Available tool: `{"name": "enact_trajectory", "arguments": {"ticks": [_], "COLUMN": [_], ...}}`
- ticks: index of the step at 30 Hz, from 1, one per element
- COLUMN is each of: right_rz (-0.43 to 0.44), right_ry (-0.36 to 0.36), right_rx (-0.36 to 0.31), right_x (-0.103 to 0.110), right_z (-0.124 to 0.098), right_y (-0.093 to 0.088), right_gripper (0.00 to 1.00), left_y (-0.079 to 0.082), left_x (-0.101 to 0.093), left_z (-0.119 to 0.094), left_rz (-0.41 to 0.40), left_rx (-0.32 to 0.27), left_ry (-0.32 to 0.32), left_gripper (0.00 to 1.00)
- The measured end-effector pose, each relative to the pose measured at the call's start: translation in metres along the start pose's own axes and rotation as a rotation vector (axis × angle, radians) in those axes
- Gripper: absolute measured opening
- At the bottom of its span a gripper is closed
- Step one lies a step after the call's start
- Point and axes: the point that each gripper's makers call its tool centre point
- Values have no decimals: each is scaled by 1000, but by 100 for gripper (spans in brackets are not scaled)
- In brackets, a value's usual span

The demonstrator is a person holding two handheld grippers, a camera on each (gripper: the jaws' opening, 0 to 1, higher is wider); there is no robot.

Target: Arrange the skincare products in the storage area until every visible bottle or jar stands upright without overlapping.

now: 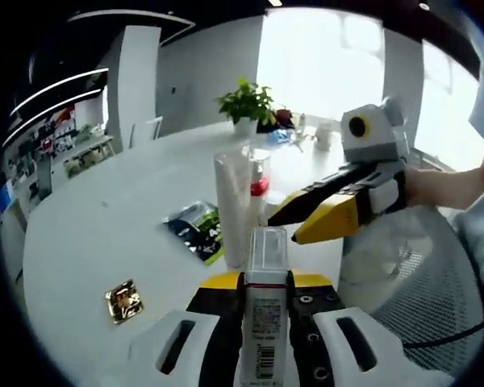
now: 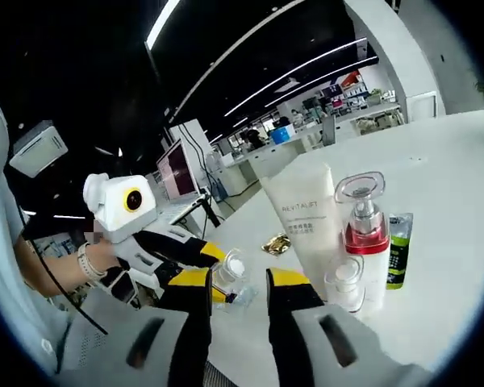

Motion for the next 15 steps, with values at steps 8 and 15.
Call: {"name": "enact_trajectory", "arguments": {"ticks": [8,15], "right_rz": [29,62], "right_ry": [38,60], "right_rx": [6,12], "right_x": [4,6], "right_z": [3,4], "right_y": [-1,-2], "right_gripper": [28,25], "left_y": [8,11], "left_x": [-6,-9], "left_z": [3,5], "left_rz": [15,22], "left_rx": [-24,-36], "left_ry": [-14,-18], "left_gripper": [17,17]}}
Point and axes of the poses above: the point that each gripper's makers call its tool centre point, and the gripper's own axes: z roughly forward along the fingers, x roughly to its left, y roughly out of its top, and after that the axes turned 7 degrees about -y, right-handed
